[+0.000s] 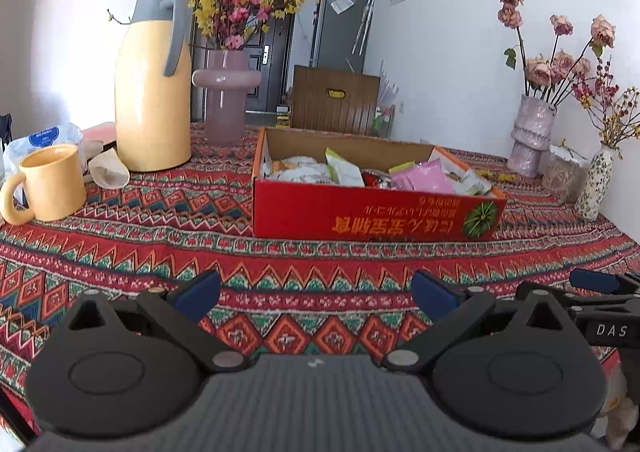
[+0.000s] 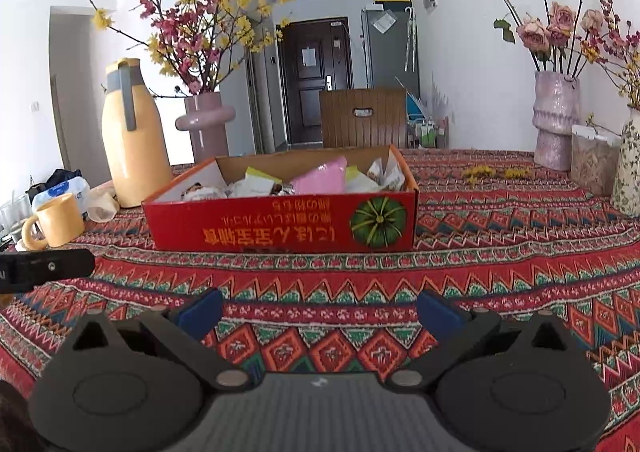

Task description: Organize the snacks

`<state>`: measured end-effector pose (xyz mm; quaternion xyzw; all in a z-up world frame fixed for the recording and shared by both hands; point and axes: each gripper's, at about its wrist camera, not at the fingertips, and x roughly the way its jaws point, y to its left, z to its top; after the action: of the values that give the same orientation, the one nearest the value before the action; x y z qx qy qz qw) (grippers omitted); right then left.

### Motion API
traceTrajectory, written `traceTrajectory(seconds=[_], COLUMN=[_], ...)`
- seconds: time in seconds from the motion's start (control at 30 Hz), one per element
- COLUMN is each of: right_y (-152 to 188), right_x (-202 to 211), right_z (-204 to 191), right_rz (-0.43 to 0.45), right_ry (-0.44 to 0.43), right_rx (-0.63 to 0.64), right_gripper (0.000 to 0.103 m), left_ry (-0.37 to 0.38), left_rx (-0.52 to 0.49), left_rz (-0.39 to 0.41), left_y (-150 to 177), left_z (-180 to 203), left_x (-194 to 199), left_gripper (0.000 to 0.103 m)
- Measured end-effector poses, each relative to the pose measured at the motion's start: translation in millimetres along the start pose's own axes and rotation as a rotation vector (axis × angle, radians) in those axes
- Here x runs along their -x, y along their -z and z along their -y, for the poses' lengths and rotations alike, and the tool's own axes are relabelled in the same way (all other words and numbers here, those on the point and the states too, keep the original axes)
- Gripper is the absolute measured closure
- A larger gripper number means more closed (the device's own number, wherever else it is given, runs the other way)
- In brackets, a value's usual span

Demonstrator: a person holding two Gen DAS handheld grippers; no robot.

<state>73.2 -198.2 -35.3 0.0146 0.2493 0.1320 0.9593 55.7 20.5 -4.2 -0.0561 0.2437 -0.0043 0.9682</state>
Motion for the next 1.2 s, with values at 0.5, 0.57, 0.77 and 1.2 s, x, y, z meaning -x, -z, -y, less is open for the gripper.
traceTrajectory(seconds=[0.5,0.57,0.77,1.2], right_y=[2.8,2.9,2.8,5.1], right_x=[-1.9,-1.9,-1.9,-2.9], right_z=[-0.2,-0.2,-0.1,0.2], right_rz=[-0.015,-0.015,-0.015,-0.018], right_ry=[-0.001,-0.001,-0.001,-0.001], right_rx=[-0.002,-0.002,-0.002,-0.005], right_gripper=[0.0,0.0,0.0,0.0], left_ry=[0.0,0.0,0.001,0.001], left_rx=[-0.006,-0.006,-0.007,-0.008], left_rz=[-0.016,-0.016,-0.017,-0.017], left_y=[4.7,5.1,5.2,5.8], left_z=[2.0,2.5,3.3,4.0], left_x=[-0.6,-0.3,0.0,-0.1], left_gripper=[0.0,0.0,0.0,0.0])
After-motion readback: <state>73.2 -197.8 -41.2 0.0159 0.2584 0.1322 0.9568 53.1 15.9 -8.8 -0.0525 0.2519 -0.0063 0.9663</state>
